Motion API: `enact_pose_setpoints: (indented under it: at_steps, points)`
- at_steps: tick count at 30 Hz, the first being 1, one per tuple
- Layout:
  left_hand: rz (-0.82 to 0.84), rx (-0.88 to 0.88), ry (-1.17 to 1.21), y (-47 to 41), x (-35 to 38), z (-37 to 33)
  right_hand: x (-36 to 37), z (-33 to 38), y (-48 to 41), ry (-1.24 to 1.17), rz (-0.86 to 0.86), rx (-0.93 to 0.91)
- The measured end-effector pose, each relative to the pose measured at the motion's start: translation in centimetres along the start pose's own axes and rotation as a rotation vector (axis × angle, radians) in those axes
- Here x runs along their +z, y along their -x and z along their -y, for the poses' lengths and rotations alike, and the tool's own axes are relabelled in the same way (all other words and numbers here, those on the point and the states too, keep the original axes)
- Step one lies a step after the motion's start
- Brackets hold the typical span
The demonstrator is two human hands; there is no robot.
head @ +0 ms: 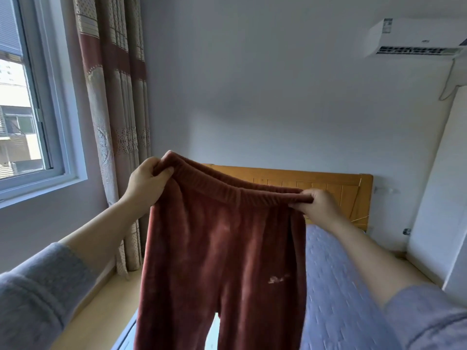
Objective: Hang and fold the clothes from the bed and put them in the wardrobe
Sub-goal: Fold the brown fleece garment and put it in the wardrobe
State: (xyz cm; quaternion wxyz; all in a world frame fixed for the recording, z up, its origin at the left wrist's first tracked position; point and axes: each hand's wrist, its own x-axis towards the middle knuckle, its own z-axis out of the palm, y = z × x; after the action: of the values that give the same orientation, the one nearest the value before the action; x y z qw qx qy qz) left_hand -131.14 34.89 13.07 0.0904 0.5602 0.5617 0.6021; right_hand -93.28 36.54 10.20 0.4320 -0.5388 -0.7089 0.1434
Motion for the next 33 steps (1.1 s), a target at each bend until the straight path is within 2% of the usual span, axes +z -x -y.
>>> enact_pose_setpoints:
  at_steps: [6, 9, 12, 18, 20, 22, 24, 27, 29, 31, 33]
  points:
    - [-0.166, 0.059, 0.003, -1.8, 0.4, -3.4, -5.8, 6.5, -2.8, -0.230, -0.257, -0.131]
    - [-0.161, 0.074, -0.001, -1.7, 0.9, -4.6, -6.0, 7.5, -2.8, -0.486, -0.200, 0.053]
    - [-0.106, -0.004, -0.074, -1.3, 1.0, -4.3, -6.2, 6.7, -1.8, -0.618, -0.077, 0.274]
    - [-0.012, -0.135, 0.003, -1.3, 1.1, -4.8, -6.7, 6.1, -1.0, -0.718, -0.141, 0.432]
    - [0.005, -0.247, 0.167, -1.0, 1.6, -5.6, -6.3, 6.8, -0.7, -0.733, -0.151, 0.475]
    - [0.043, -0.443, 0.438, -0.5, 2.1, -6.3, -6.2, 7.4, -0.5, -0.790, -0.167, 0.517]
    - [0.111, -0.585, 0.612, 0.2, 2.3, -7.0, -5.8, 8.0, -0.2, -0.888, -0.189, 0.547]
    - [0.121, -0.635, 0.700, 0.9, 3.2, -8.2, -4.8, 9.6, 0.6, -1.077, -0.185, 0.497]
    - [0.077, -0.577, 0.705, 1.8, 4.0, -9.2, -3.8, 11.3, 1.4, -1.175, -0.152, 0.393]
    - [0.118, -0.448, 0.665, 3.3, 4.9, -10.7, -2.8, 12.9, 2.3, -1.123, -0.095, 0.270]
    - [0.206, -0.309, 0.614, 5.0, 5.3, -12.1, -1.7, 14.0, 3.0, -0.959, -0.038, 0.178]
